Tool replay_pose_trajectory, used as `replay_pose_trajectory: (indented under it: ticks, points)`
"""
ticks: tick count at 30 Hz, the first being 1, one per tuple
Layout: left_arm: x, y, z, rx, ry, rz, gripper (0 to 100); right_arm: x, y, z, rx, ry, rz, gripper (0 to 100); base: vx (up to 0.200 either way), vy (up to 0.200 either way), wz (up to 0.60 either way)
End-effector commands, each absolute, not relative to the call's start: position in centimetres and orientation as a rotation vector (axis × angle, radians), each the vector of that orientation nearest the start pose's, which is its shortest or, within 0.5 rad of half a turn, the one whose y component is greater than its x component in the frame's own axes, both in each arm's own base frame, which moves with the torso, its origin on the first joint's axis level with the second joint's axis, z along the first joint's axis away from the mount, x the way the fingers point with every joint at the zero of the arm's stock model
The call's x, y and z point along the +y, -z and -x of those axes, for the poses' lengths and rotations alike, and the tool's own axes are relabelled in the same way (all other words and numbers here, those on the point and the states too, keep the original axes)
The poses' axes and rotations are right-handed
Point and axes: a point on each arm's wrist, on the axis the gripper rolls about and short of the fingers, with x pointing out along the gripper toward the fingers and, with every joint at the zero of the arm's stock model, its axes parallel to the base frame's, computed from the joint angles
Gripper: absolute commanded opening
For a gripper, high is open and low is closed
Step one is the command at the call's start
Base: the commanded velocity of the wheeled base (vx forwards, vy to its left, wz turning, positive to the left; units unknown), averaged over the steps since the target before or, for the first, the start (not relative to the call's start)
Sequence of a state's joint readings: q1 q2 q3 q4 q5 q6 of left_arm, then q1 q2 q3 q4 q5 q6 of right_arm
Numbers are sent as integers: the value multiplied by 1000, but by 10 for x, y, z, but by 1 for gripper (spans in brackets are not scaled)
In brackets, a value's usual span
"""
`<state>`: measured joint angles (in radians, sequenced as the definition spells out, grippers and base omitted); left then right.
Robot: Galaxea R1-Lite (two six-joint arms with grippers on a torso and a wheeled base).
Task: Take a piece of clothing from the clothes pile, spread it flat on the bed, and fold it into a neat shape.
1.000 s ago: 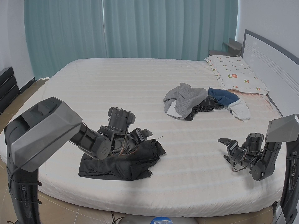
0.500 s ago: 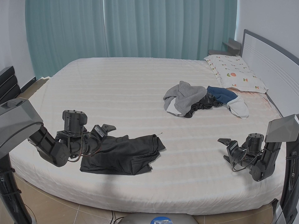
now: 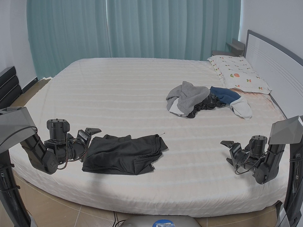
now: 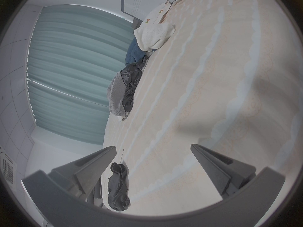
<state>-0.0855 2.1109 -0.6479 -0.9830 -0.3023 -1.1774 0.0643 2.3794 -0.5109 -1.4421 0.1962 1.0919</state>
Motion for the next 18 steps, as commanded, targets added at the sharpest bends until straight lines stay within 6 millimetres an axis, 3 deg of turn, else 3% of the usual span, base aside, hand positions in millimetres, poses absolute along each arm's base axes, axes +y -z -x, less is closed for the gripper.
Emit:
replay_pose_trajectory:
  ticks: [1, 18]
  points:
    - [-25, -32, -328, 718, 49, 1221, 100, 26, 25, -330, 527, 2, -1097, 100, 0, 200, 0]
    - [-27, -28, -328, 739, 66, 1212, 100, 26, 25, -330, 529, -4, -1093, 100, 0, 200, 0]
